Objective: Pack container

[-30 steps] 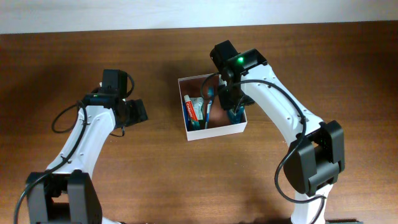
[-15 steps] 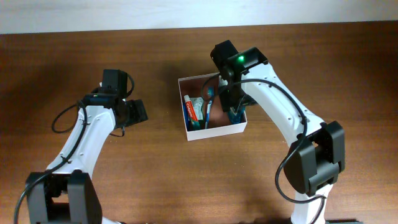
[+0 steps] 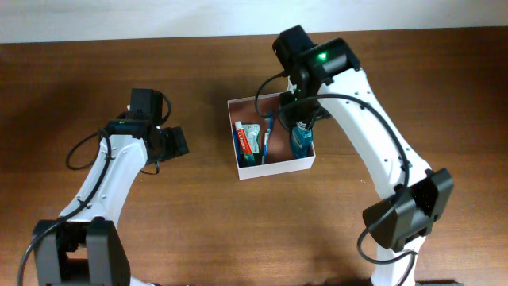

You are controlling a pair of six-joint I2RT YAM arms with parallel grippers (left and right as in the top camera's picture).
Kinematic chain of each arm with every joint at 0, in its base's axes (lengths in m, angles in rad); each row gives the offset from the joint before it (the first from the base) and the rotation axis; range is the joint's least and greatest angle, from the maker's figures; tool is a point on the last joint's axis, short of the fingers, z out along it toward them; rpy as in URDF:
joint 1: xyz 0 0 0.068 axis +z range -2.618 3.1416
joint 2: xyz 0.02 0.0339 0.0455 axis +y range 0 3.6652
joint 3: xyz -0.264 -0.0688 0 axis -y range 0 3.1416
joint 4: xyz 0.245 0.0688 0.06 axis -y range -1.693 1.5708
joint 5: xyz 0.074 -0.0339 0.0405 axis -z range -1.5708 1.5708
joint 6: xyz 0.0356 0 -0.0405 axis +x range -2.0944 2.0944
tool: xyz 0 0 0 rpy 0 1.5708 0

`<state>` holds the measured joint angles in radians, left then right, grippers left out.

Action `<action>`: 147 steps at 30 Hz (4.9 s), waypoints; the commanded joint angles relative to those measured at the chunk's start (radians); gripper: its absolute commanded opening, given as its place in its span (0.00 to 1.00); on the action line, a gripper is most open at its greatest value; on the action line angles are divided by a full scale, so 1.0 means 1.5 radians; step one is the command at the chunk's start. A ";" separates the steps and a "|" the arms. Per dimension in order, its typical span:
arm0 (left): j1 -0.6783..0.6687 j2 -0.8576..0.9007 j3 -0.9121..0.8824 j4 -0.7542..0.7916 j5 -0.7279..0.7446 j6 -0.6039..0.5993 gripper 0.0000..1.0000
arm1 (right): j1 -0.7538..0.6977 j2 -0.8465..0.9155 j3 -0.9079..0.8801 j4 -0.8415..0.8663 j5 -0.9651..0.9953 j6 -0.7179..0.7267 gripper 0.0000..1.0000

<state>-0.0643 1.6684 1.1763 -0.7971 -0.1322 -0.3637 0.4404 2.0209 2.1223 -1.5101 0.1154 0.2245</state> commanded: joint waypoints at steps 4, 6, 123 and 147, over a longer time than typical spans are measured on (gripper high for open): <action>0.001 0.006 0.001 0.000 -0.005 -0.002 0.99 | -0.018 -0.041 0.045 -0.019 -0.004 -0.005 0.58; 0.001 0.006 0.001 -0.001 -0.005 -0.002 0.99 | -0.032 -0.044 0.045 -0.027 -0.004 -0.005 0.46; 0.001 0.006 0.001 0.000 -0.005 -0.002 0.99 | -0.483 -0.179 -0.406 0.071 -0.768 -0.469 0.04; 0.001 0.006 0.001 -0.001 -0.005 -0.002 0.99 | -0.647 -0.936 -0.406 -0.049 -0.770 -0.388 0.53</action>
<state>-0.0643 1.6684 1.1763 -0.7975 -0.1318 -0.3637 -0.5217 0.6777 1.5093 -1.5776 -1.0233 -0.3958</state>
